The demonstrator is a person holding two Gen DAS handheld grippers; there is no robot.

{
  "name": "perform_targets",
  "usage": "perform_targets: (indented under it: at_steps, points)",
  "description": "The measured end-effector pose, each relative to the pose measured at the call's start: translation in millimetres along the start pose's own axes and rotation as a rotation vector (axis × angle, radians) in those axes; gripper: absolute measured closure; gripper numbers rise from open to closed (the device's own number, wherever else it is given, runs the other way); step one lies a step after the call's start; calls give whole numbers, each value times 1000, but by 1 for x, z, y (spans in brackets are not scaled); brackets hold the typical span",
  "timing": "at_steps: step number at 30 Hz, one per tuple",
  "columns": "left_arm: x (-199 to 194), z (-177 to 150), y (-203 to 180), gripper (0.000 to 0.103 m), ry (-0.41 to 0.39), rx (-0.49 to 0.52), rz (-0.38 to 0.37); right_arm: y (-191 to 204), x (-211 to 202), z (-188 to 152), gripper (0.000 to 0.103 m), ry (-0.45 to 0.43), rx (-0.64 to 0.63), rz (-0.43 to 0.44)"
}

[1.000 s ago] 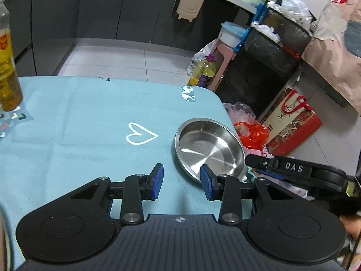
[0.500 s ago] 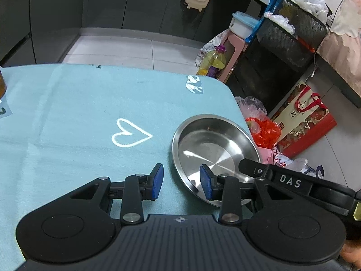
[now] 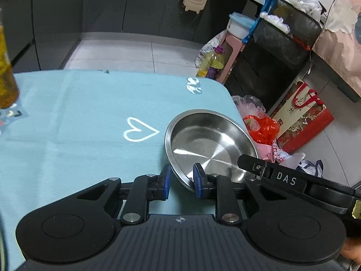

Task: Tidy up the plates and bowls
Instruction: 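Close both grippers on the rim of the steel bowl, then carry the steel bowl with both grippers over the pink square dish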

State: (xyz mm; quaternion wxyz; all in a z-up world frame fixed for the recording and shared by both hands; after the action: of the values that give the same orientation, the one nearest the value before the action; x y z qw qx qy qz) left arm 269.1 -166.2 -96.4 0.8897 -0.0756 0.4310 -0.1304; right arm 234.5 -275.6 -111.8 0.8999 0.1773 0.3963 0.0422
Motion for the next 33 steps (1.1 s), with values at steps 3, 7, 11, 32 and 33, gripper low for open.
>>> perform_targets:
  at_steps: [3, 7, 11, 32, 33]
  points:
    - [-19, -2, 6, 83, -26, 6, 0, 13, -11, -1, 91, -12, -19, 22]
    - [-46, -6, 17, 83, -54, 1, -5, 31, -27, -4, 91, -33, -49, 54]
    - [-74, -11, 32, 83, -86, -21, -13, 52, -39, -7, 91, -46, -82, 91]
    - [-195, -67, 155, 80, -221, -144, 102, 199, -51, -70, 90, 44, -325, 264]
    - [-198, -70, 161, 80, -222, -151, 108, 205, -50, -74, 90, 53, -335, 271]
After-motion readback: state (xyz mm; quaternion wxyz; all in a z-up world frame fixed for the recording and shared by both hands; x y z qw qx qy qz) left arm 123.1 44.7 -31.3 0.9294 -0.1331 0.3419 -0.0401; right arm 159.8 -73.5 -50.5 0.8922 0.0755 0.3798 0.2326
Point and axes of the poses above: each gripper's, at about its wrist camera, not at the fingertips, and x roughly the way its jaws point, y to its left, z to its top, the point moved 5 cm from there along x, roughly the way its jaws point, and after that the axes turned 1 degree about z, right-handed, at the moved point
